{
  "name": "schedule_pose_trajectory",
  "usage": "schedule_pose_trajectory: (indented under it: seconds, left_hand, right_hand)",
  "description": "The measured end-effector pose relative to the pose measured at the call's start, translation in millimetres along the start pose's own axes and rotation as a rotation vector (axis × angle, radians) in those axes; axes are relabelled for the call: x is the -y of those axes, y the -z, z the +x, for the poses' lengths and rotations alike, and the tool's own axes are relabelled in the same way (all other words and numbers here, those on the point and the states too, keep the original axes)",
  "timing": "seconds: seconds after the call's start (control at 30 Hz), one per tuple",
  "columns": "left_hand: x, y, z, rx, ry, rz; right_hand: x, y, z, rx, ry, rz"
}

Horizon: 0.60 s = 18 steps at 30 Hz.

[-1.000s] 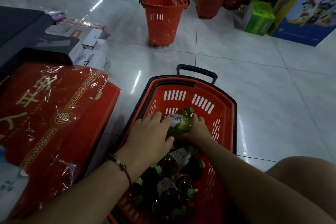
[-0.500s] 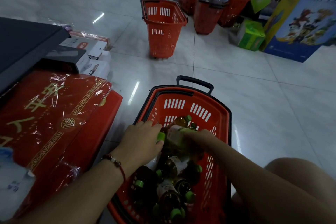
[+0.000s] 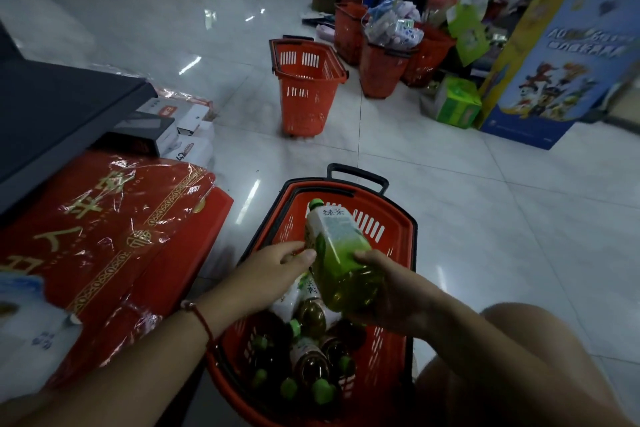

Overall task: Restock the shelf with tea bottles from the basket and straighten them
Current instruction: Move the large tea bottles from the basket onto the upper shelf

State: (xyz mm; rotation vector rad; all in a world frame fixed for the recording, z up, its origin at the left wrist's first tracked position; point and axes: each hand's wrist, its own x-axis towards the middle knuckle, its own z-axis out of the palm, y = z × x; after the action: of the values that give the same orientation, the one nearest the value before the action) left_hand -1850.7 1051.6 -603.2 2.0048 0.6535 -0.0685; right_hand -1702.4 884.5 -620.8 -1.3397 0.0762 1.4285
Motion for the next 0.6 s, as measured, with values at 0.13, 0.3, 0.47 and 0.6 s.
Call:
schedule_pose_trajectory:
  seconds: [0.13, 0.3, 0.47, 0.6]
  left_hand:
    - [3.2, -4.4, -7.3, 0.031, 0.102, -0.370]
    - [10.9, -14.3, -16.0, -0.014, 0.231, -0.799]
    - [5.0, -14.9, -16.7, -0.250, 0.195, -0.956]
    - [3.6, 4.9, -20.2, -0.327, 0.162, -0.927]
  right_hand:
    - [-9.1, -15.9, -0.4, 0.014, 0.184, -0.404]
    - [-23.7, -35.5, 10.4, -0.177, 0.404, -0.852]
    - [-33.3, -60.3, 4.4, -0.228, 0.694, -1.026]
    - [-34.0, -76.5, -5.4, -0.108, 0.768, -0.753]
